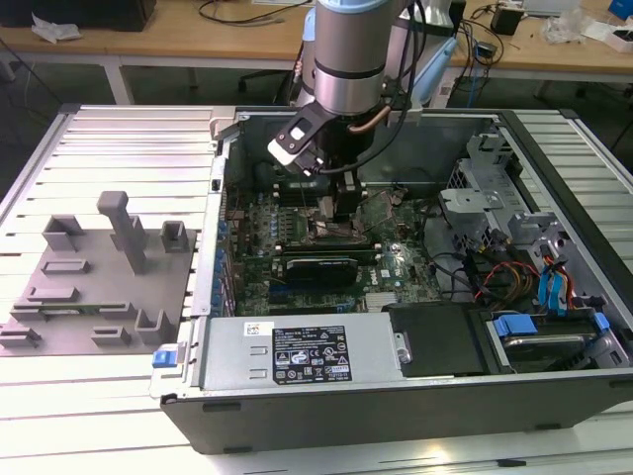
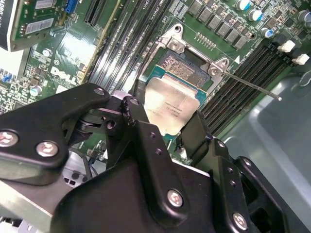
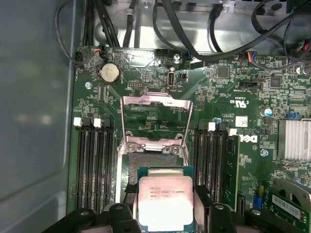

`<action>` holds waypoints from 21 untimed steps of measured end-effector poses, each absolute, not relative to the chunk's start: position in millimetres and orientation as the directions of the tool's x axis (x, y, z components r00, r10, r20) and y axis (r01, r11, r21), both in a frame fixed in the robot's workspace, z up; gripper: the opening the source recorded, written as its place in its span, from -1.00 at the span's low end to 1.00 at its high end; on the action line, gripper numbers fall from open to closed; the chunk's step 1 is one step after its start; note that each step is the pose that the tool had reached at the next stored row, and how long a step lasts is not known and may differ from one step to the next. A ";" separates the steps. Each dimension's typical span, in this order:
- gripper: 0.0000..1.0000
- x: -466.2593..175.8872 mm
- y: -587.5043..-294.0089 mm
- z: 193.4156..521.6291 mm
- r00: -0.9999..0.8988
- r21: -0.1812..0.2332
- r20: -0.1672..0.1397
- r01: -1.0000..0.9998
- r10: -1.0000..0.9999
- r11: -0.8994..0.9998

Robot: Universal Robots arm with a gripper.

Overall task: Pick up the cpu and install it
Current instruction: 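Place the cpu into insertion slot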

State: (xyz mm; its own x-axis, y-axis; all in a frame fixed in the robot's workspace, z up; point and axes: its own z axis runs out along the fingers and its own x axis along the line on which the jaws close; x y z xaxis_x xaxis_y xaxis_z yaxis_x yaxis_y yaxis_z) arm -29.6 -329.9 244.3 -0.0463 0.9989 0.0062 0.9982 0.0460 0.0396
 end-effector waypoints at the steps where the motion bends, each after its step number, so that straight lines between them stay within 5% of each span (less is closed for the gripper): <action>1: 0.08 -29.6 -329.8 243.2 -0.046 0.040 0.006 0.998 0.999 0.046; 21: 0.08 -31.3 -322.3 222.2 -0.046 0.039 -0.006 0.998 0.999 0.046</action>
State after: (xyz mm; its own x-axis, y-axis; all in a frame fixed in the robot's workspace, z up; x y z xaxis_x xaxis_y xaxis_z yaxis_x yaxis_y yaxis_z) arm -31.3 -322.3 222.2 -0.0462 0.9989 -0.0056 0.9982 0.0463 0.0390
